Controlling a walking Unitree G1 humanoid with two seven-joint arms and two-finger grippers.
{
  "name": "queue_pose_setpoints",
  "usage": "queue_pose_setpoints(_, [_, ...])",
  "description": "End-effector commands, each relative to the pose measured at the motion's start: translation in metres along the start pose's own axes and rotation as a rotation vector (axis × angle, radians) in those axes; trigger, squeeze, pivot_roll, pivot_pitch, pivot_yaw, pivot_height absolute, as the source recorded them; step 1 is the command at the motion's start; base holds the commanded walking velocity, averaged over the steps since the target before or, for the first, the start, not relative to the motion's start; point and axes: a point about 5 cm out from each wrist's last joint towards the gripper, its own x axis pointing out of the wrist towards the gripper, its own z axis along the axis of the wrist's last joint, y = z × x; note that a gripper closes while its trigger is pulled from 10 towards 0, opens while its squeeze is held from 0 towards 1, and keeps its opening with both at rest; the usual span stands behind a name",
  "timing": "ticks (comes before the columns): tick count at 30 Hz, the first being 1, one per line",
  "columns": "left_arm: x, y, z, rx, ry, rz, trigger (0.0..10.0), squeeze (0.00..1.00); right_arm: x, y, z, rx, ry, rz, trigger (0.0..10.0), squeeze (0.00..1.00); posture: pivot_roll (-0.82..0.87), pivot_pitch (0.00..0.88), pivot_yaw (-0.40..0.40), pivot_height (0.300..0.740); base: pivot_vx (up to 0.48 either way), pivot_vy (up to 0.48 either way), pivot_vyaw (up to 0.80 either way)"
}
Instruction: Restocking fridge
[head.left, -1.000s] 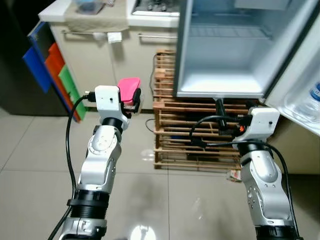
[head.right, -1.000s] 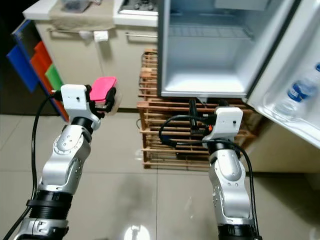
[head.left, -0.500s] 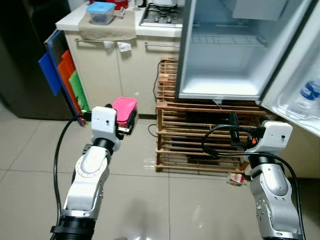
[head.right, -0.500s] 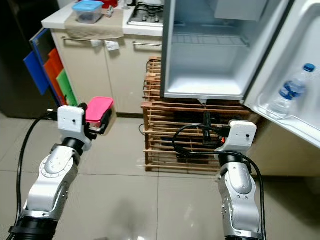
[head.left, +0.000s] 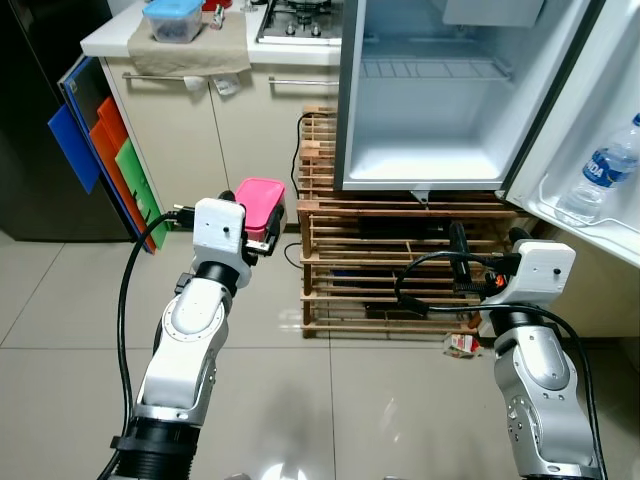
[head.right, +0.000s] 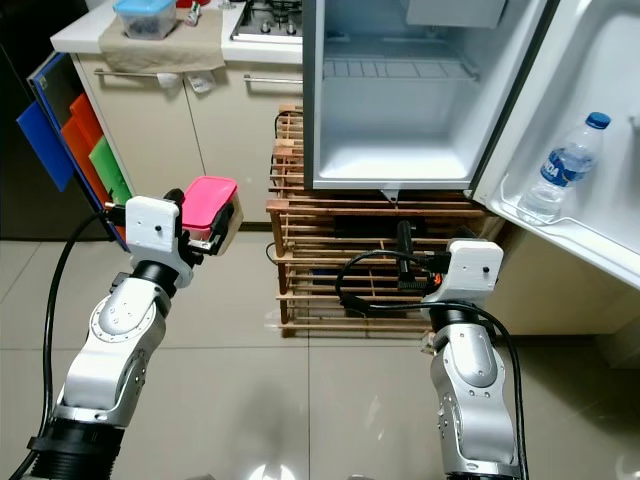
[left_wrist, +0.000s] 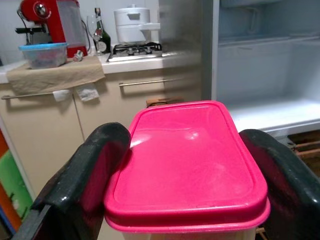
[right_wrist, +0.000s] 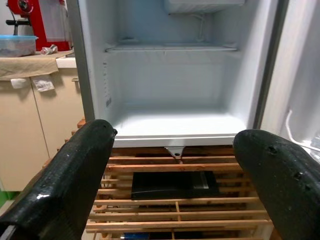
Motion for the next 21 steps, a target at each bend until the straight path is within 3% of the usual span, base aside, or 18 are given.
queue_pose_setpoints(1, [0.0034,-0.0014,0.0064,-0.006,-0.025,-0.014,10.0,0.00,-0.0003,0.0013,0.0056,-0.012,-0.028,0.005,10.0,0.00,-0.10,0.000,0.013,0.740,0.480,0.000,0.00])
queue_pose_setpoints(21, [0.0076,-0.0047,0.0128,-0.004,-0.058,-0.017,10.0,0.00,0.0049,0.0011,0.0073,-0.021,-0.040,0.009,10.0,0.00,-0.11,0.000,0.014,0.740,0.479,0.000,0.00])
